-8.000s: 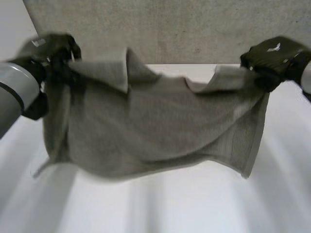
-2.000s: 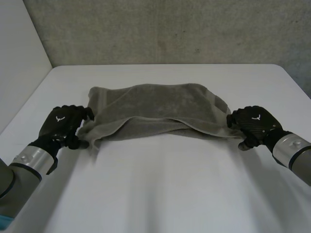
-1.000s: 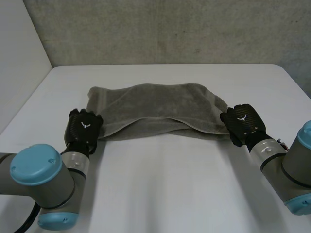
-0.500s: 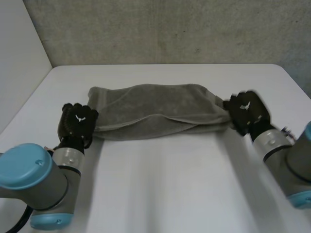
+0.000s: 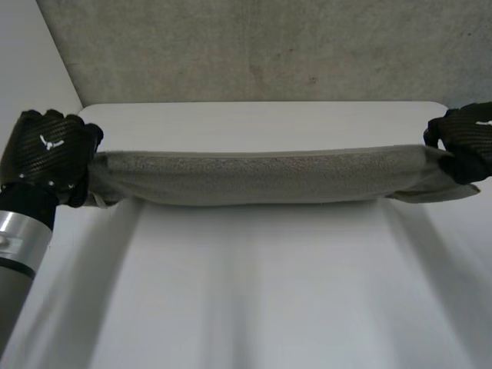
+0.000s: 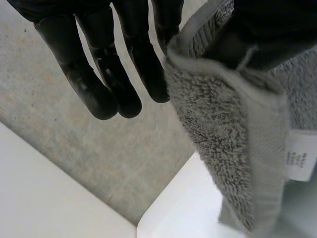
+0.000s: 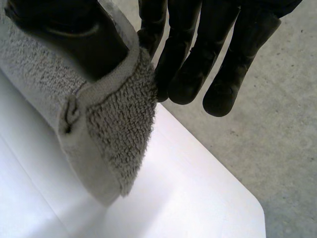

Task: Fold the towel.

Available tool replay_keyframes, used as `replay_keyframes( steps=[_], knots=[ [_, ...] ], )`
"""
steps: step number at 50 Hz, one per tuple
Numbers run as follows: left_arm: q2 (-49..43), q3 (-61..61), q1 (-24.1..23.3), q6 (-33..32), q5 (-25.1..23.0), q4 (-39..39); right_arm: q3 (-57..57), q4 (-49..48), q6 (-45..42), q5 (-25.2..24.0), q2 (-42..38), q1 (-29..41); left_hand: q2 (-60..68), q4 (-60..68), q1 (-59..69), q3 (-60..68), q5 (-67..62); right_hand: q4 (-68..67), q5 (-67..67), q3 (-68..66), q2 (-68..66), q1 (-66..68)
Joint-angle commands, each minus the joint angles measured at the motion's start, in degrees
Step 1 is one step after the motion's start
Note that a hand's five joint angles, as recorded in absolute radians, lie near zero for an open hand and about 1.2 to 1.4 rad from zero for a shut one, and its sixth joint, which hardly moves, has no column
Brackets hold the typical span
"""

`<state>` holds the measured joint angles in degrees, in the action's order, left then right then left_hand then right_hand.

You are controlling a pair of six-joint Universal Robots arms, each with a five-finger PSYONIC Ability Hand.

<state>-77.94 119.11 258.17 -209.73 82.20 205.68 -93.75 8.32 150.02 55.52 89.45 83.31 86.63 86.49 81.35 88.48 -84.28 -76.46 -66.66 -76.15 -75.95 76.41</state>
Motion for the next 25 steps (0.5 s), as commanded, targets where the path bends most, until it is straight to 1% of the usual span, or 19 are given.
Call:
replay_keyframes(
  steps=[1,5,7,8,10,13,15,16,18,19,21,22,24,25],
  knots=[
    [2.2,-3.7,0.3,3.9,-4.4,-6.8,4.9,5.5,1.8,-3.0,1.5,-0.2,-6.6,-6.5,-1.3,-8.5,14.3,-3.5,-3.3,-3.9,-4.1,3.6],
    [1.2,-4.2,1.4,3.9,-5.6,-7.7,5.5,5.7,1.3,-3.4,0.5,-0.1,-6.6,-6.5,-1.3,-8.5,14.3,-3.5,-3.3,-3.9,-4.1,3.6],
    [-2.5,-4.3,2.2,3.7,-6.0,-8.0,5.8,5.6,0.8,-3.5,-0.7,-0.1,-6.6,-6.5,-1.3,-8.5,14.3,-3.5,-3.3,-3.9,-4.1,3.6],
    [-2.6,-4.3,2.2,3.7,-6.0,-8.0,5.8,5.6,0.8,-3.5,-0.7,-0.1,-6.6,-6.5,-1.3,-8.5,14.3,-3.5,-3.3,-3.9,-4.1,3.6],
    [-5.7,-4.8,3.0,3.5,-6.1,-8.7,6.5,5.6,-1.0,-3.0,-3.8,0.5,-6.6,-6.5,-1.3,-8.5,14.3,-3.5,-3.3,-3.9,-4.1,3.6],
    [-7.2,-5.3,3.5,3.5,-6.2,-9.0,6.9,5.6,-2.4,-3.0,-4.9,0.8,-6.6,-6.5,-1.3,-8.5,14.3,-3.5,-3.3,-3.9,-4.1,3.6],
    [-9.4,-7.6,4.4,3.5,-6.3,-8.4,9.0,4.6,-5.3,-3.0,-6.7,1.4,-6.6,-6.5,-1.3,-8.5,14.3,-3.5,-3.3,-3.9,-4.1,3.6],
    [-9.4,-7.6,4.4,3.5,-6.3,-8.4,9.0,4.6,-5.4,-3.0,-6.7,1.4,-6.6,-6.5,-1.3,-8.5,14.3,-3.5,-3.3,-3.9,-4.1,3.6],
    [-14.3,-13.1,4.5,3.5,-6.2,-8.3,14.1,2.7,-6.5,-2.7,-10.7,3.2,-6.6,-6.5,-1.3,-8.5,14.3,-3.5,-3.3,-3.9,-4.1,3.6],
    [-14.3,-13.1,4.5,3.5,-6.2,-8.3,14.1,2.7,-6.5,-2.7,-10.7,3.2,-6.6,-6.5,-1.3,-8.5,14.3,-3.5,-3.3,-3.9,-4.1,3.6],
    [-17.7,-22.8,3.9,4.5,-5.7,-8.3,22.4,-3.3,-4.8,-0.7,-14.8,7.1,-6.6,-6.5,-1.3,-8.5,14.3,-3.5,-3.3,-3.9,-4.1,3.6],
    [-17.7,-22.9,3.9,4.5,-5.6,-8.3,22.5,-3.3,-4.8,-0.7,-14.8,7.1,-6.6,-6.5,-1.3,-8.5,14.3,-3.5,-3.3,-3.9,-4.1,3.6],
    [-18.8,-32.7,2.6,6.2,-4.8,-6.8,26.9,-15.7,0.2,5.0,-15.5,11.0,-6.6,-6.5,-1.3,-8.5,14.3,-3.5,-3.3,-3.9,-4.1,3.6],
    [-18.8,-32.7,2.6,6.2,-4.8,-6.8,27.0,-15.8,0.2,5.0,-15.5,11.0,-6.6,-6.5,-1.3,-8.5,14.3,-3.5,-3.3,-3.9,-4.1,3.6]
  ],
)
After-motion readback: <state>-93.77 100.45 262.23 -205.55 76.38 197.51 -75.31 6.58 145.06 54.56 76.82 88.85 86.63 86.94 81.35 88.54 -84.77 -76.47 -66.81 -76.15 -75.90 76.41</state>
